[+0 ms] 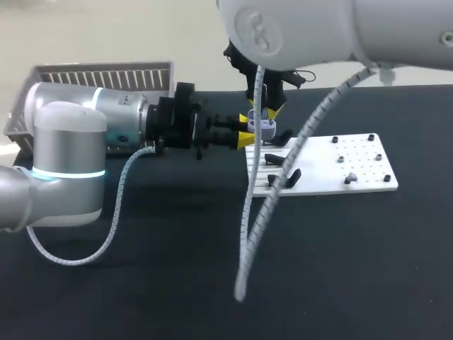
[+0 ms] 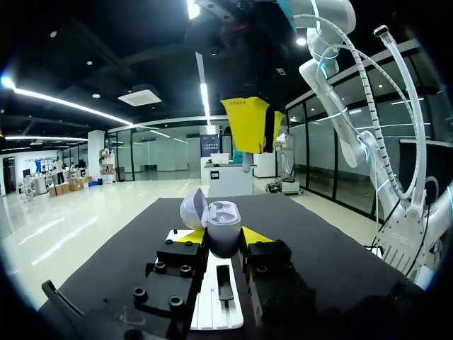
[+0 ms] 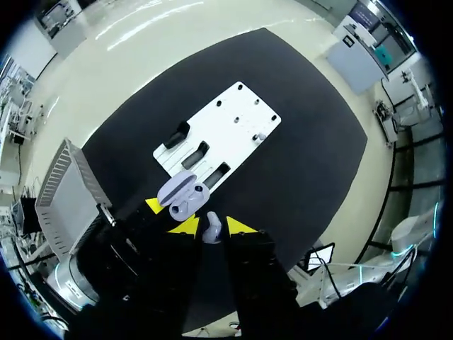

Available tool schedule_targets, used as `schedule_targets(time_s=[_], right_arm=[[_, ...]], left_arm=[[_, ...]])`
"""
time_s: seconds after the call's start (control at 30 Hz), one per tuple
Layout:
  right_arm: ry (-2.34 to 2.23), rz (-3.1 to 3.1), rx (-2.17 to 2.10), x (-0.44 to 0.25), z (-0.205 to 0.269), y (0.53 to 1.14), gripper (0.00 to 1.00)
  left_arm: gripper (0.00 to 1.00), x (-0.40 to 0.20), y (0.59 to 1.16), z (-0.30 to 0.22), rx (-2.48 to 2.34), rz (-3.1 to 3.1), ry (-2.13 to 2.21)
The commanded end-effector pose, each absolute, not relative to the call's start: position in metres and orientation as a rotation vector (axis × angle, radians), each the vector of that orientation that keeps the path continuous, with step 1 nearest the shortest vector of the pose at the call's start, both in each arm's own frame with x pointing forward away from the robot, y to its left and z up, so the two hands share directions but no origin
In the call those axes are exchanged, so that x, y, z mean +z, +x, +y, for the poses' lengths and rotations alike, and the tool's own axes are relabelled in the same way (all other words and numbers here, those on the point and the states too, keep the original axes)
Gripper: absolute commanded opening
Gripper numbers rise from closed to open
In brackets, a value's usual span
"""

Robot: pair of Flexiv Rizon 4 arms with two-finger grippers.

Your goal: Pick up each earbud case from the left stands, insert the matching earbuds, close the lid, and place the case in the box.

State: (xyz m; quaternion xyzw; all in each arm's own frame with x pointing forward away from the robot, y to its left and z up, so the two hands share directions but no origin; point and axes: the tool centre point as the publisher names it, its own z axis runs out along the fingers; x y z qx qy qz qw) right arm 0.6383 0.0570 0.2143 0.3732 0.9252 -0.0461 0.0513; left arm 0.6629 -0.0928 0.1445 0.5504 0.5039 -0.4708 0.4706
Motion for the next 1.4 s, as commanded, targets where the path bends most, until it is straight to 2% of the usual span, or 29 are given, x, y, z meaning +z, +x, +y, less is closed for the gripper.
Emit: schedule_targets(time_s=[0.03, 1.4], right_arm=[[1.176, 2.829, -0.178, 0.216, 0.059, 0.646, 0.00], [1.173, 2.875, -0.181, 0.188, 0.051, 0.657, 0.00]], left_arm=[[0.00, 0.144, 0.662, -0.093, -1.150, 1.232, 1.345], [0.00, 0.144, 0.662, -0.093, -1.150, 1.232, 1.345]])
